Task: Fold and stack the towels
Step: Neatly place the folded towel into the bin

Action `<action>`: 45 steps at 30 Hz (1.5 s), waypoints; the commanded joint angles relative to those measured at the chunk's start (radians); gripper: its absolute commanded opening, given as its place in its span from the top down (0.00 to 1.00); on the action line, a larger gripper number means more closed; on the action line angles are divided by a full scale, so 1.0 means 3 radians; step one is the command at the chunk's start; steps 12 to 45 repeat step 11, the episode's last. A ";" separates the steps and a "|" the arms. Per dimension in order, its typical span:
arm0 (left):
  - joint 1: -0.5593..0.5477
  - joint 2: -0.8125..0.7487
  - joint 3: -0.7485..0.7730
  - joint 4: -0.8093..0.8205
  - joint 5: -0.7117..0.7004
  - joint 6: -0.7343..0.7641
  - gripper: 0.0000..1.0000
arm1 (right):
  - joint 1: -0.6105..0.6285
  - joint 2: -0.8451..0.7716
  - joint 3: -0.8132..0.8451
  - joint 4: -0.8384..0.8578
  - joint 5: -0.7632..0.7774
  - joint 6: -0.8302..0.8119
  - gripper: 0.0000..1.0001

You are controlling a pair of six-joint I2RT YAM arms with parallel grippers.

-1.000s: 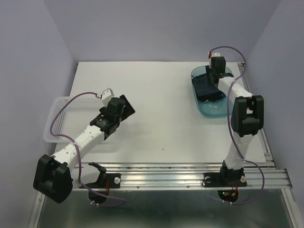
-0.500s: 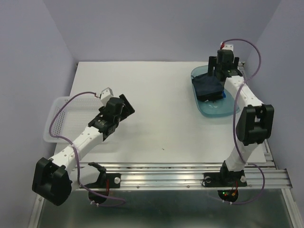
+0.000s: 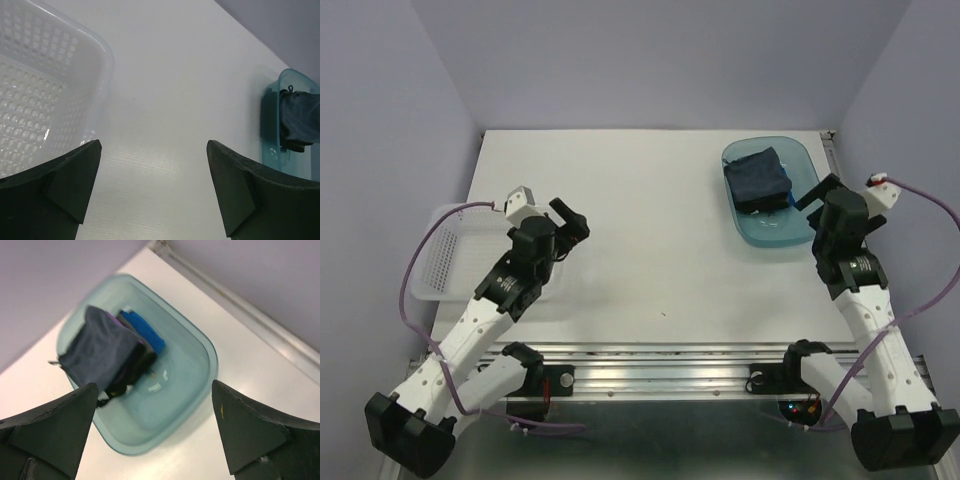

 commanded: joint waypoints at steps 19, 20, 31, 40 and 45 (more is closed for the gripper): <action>0.0023 -0.0203 -0.0123 -0.0055 -0.0096 -0.0051 0.01 | -0.0018 -0.0728 -0.0728 -0.0077 -0.0332 0.0313 0.00; 0.0023 -0.0203 -0.0123 -0.0055 -0.0096 -0.0051 0.01 | -0.0018 -0.0728 -0.0728 -0.0077 -0.0332 0.0313 0.00; 0.0023 -0.0203 -0.0123 -0.0055 -0.0096 -0.0051 0.01 | -0.0018 -0.0728 -0.0728 -0.0077 -0.0332 0.0313 0.00; 0.0023 -0.0203 -0.0123 -0.0055 -0.0096 -0.0051 0.01 | -0.0018 -0.0728 -0.0728 -0.0077 -0.0332 0.0313 0.00; 0.0023 -0.0203 -0.0123 -0.0055 -0.0096 -0.0051 0.01 | -0.0018 -0.0728 -0.0728 -0.0077 -0.0332 0.0313 0.00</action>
